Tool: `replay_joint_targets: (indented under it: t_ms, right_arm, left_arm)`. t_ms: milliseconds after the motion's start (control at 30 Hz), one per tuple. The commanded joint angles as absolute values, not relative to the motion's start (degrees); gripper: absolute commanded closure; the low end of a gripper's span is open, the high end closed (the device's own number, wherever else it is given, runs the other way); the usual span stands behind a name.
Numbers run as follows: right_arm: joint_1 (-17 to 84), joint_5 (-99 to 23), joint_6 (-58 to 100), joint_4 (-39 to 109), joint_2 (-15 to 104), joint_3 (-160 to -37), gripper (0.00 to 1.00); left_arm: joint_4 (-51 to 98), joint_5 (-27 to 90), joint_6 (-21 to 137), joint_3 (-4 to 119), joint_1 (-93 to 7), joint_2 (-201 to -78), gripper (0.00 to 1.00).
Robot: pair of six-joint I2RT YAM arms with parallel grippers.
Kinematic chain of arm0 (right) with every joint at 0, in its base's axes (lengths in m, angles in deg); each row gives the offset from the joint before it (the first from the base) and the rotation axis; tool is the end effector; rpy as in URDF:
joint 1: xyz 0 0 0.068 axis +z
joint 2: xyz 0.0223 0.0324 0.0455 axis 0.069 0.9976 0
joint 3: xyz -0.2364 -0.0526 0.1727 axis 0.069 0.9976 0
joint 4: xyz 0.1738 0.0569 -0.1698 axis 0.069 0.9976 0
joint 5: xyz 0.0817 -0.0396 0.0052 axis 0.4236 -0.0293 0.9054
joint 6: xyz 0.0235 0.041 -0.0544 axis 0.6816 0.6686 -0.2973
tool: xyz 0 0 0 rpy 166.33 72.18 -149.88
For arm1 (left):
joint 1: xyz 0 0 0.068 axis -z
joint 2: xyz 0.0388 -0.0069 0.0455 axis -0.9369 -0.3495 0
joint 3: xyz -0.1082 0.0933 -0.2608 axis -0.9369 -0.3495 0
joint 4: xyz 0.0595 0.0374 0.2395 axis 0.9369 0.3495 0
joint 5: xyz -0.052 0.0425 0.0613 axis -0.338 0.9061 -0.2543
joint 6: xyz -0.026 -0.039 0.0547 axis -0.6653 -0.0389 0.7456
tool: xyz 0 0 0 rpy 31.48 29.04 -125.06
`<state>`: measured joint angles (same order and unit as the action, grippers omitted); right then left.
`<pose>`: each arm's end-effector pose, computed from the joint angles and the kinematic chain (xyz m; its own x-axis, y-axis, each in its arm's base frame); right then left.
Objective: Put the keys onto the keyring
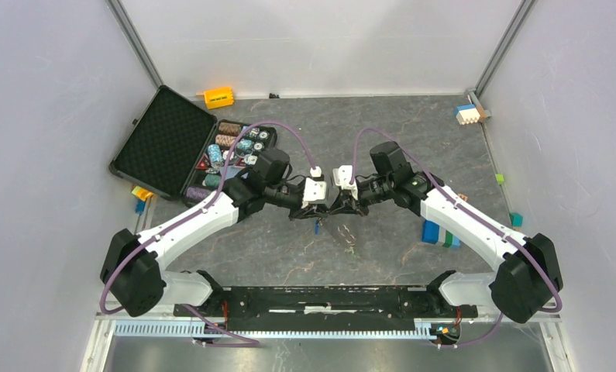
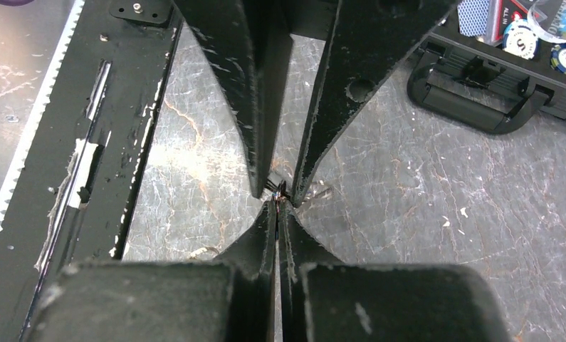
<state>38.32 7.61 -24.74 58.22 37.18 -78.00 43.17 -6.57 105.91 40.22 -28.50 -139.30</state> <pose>0.1873 0.1858 0.2995 0.0842 -0.3986 -0.9133 -0.9926 -0.1138 -0.0419 0.1794 -0.2130 0.2990 0.1617 0.4085 -0.8983 0.9851 -0.1211 0.1223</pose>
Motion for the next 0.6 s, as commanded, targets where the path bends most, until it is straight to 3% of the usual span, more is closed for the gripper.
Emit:
replay_joint_targets:
  t_ms: [0, 133, 567]
  right_arm:
    - [38.0, 10.6, -25.2, 56.5, 35.2, -79.7, 1.00]
    - [37.9, 10.7, -25.1, 56.6, 35.4, -79.6, 1.00]
    - [36.2, 11.0, -23.6, 55.4, 35.2, -79.1, 1.00]
  left_arm:
    - [42.0, -5.5, 108.6, 41.2, -28.1, -139.9, 0.76]
    - [42.0, -5.4, 109.0, 41.2, -28.1, -140.0, 0.97]
    - [44.0, -3.4, 113.8, 38.0, -28.1, -137.8, 0.97]
